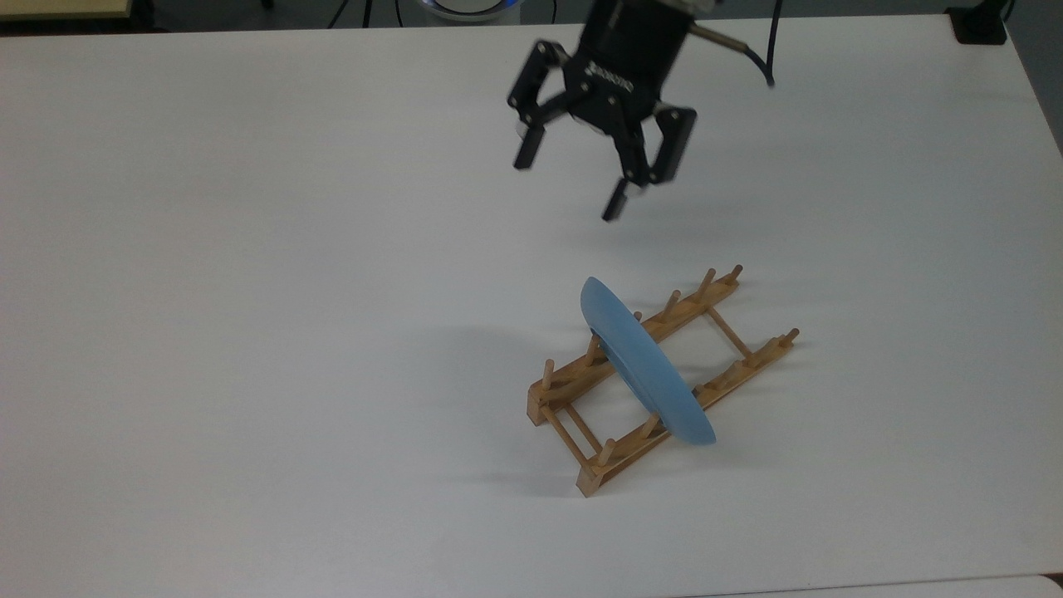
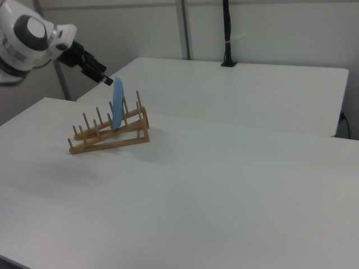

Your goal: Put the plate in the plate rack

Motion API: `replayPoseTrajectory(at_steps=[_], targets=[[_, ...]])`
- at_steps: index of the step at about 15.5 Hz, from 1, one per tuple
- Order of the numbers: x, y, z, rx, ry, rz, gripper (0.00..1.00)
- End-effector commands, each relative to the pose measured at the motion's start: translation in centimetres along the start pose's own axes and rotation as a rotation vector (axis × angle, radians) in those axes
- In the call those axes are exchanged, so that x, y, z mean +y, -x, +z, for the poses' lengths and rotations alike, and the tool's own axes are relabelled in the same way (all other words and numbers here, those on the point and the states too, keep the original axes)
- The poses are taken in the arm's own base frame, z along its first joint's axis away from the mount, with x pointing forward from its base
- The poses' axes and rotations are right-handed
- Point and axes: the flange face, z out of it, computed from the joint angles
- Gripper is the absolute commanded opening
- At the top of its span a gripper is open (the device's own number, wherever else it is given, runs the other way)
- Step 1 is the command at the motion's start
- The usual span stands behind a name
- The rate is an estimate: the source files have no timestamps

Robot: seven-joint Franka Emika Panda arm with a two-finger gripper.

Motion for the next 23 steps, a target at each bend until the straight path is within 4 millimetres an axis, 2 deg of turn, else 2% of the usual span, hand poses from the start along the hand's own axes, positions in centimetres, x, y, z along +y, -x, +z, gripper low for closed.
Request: replayPoseTrajectory(at_steps=[1,5,9,12,16,19,23], targets=[[4.3,-3.2,-2.6,-0.202,0.025,-0.052,1.0],[10.2,-6.5,-3.2,-0.411,0.028,-0.138,1.0],[15.5,-9.5,-2.7,-0.496,-0.001,-0.266,1.0],[19.1,-11.0,-2.7,-0.568,-0.056,-0.413,1.0],[21.1,-11.8,-2.8,-0.581,-0.103,-0.594,1.0],[21.8,-12.3,-2.6,-0.588,-0.141,-0.608,1.0],[22.3,-11.3,-2.8,-0.668,-0.161,-0.68,1.0]])
